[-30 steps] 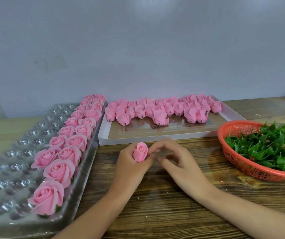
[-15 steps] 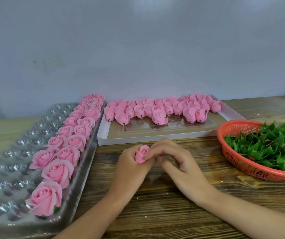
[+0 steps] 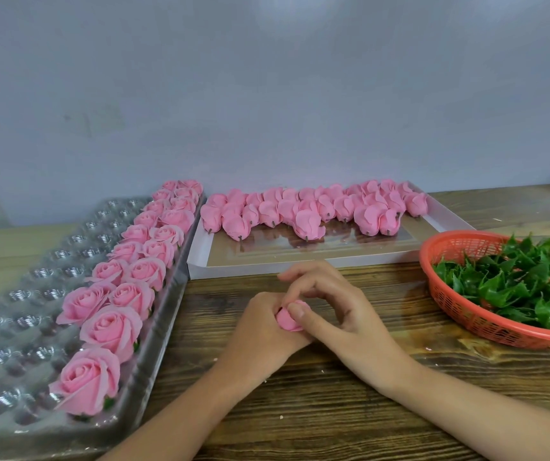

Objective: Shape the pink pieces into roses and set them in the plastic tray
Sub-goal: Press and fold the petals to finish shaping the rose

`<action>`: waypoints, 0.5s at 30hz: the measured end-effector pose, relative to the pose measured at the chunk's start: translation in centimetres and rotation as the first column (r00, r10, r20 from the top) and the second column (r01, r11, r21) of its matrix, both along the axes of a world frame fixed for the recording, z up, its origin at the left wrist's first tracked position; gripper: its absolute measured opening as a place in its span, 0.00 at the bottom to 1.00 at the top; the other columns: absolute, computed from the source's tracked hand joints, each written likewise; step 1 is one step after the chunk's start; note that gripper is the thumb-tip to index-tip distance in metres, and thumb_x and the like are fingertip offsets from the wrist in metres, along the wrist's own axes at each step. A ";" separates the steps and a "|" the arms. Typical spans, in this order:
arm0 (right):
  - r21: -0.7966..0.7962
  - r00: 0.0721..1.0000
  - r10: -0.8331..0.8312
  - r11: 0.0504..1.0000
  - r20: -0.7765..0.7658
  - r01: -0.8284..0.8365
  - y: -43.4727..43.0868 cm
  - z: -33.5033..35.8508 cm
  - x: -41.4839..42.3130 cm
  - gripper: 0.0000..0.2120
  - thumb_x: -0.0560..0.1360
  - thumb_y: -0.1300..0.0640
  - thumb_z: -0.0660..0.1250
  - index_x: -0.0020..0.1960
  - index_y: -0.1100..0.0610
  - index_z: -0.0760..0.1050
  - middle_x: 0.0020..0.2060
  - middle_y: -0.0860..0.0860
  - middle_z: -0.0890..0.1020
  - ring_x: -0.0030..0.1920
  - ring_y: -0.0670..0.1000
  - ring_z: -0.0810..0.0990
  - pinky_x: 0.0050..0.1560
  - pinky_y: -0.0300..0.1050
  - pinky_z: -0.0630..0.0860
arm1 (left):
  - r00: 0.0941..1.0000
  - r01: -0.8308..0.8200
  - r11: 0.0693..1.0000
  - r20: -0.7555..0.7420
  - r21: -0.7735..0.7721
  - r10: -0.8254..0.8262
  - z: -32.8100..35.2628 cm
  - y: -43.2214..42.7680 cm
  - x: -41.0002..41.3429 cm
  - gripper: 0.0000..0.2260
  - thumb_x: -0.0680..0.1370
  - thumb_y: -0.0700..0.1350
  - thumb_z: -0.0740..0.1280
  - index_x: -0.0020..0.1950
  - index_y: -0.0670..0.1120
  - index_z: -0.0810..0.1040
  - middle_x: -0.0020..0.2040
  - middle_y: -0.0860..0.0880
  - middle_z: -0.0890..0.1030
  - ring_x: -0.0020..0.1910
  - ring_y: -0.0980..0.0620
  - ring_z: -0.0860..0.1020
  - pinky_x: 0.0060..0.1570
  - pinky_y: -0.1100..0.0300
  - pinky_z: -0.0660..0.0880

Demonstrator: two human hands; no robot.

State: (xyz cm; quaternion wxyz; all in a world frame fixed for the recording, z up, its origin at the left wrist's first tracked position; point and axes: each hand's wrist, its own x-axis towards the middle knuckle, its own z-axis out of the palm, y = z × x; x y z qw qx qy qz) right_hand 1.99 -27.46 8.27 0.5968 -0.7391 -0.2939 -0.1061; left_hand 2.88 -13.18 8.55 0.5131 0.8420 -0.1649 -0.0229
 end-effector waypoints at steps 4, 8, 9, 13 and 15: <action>-0.013 1.000 -0.007 1.000 -0.015 0.007 0.0 0.1 0.0 0.06 0.77 0.52 0.65 0.47 0.54 0.78 0.55 0.44 0.78 0.62 0.53 0.76 0.64 0.51 0.72 | 1.000 -0.010 1.000 -0.014 -0.004 0.010 0.0 -0.1 0.0 0.06 0.71 0.46 0.73 0.34 0.49 0.79 0.35 0.49 0.82 0.37 0.56 0.80 0.38 0.66 0.76; -0.028 0.999 0.019 0.999 -0.032 -0.020 0.0 0.2 -0.1 0.04 0.77 0.56 0.67 0.46 0.54 0.81 0.54 0.46 0.78 0.65 0.52 0.75 0.63 0.41 0.70 | 1.000 -0.005 1.000 0.006 0.029 0.004 0.1 -0.2 0.0 0.07 0.72 0.45 0.72 0.36 0.46 0.79 0.36 0.49 0.82 0.37 0.57 0.80 0.36 0.68 0.74; -0.027 0.999 0.021 0.999 -0.041 -0.022 0.0 0.2 -0.1 0.04 0.77 0.57 0.68 0.46 0.54 0.82 0.54 0.47 0.79 0.65 0.52 0.75 0.63 0.39 0.69 | 1.000 -0.006 0.999 0.009 0.035 0.006 0.1 -0.2 0.1 0.07 0.73 0.46 0.72 0.37 0.46 0.80 0.37 0.48 0.82 0.37 0.57 0.80 0.37 0.68 0.74; -0.019 0.997 0.035 0.999 -0.063 -0.036 0.0 0.2 0.1 0.04 0.76 0.57 0.69 0.45 0.52 0.83 0.54 0.48 0.79 0.65 0.52 0.75 0.65 0.38 0.68 | 1.000 -0.015 0.997 0.011 0.075 0.015 0.0 -0.2 0.1 0.05 0.73 0.47 0.72 0.39 0.46 0.80 0.38 0.48 0.83 0.38 0.58 0.80 0.38 0.66 0.75; -0.016 0.997 0.048 0.999 -0.064 -0.050 0.1 0.3 0.1 0.04 0.76 0.57 0.69 0.45 0.50 0.82 0.53 0.49 0.80 0.65 0.52 0.75 0.65 0.39 0.68 | 0.999 -0.031 0.995 0.016 0.096 0.030 0.0 -0.2 0.2 0.06 0.73 0.47 0.72 0.40 0.46 0.80 0.38 0.47 0.82 0.38 0.59 0.79 0.37 0.66 0.74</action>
